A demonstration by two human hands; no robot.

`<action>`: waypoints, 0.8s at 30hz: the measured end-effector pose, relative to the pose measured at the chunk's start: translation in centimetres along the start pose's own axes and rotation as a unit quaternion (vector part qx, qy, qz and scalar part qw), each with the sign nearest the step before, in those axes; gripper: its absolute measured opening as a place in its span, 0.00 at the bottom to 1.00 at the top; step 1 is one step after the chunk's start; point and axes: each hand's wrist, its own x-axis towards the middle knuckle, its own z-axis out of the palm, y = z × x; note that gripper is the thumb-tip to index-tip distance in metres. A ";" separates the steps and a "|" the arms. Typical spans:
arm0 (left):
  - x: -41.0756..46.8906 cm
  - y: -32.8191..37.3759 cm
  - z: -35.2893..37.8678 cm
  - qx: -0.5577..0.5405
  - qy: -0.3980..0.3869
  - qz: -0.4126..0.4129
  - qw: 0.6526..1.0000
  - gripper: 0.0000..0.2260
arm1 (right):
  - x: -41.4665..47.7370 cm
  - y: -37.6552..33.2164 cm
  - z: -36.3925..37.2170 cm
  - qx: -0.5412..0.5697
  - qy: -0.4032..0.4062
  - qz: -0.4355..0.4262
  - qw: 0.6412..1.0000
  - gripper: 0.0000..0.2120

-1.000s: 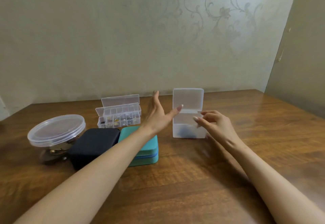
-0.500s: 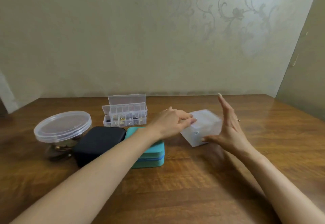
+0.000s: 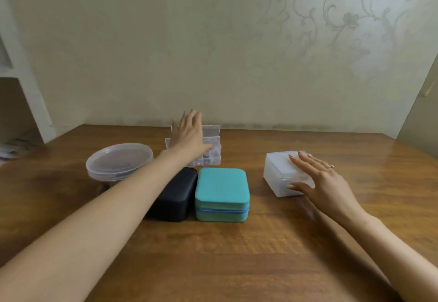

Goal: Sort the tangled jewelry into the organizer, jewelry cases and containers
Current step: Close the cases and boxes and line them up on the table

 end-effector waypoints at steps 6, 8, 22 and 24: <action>-0.9 -4.6 0.1 0.034 -0.156 -0.009 0.987 0.21 | 1.8 -5.1 -2.1 0.002 0.045 -0.076 0.996 0.40; -1.6 -4.6 -0.2 0.039 -0.166 0.010 0.985 0.20 | 3.2 -9.3 -2.4 0.142 0.007 -0.123 0.982 0.32; -0.9 -4.9 -0.4 0.063 -0.211 0.033 0.975 0.20 | 11.0 -17.9 4.3 0.076 -0.285 -0.070 0.953 0.25; 0.4 -5.3 -1.0 -0.002 -0.116 0.030 0.993 0.18 | 13.1 -17.7 4.3 0.087 -0.150 -0.079 0.982 0.20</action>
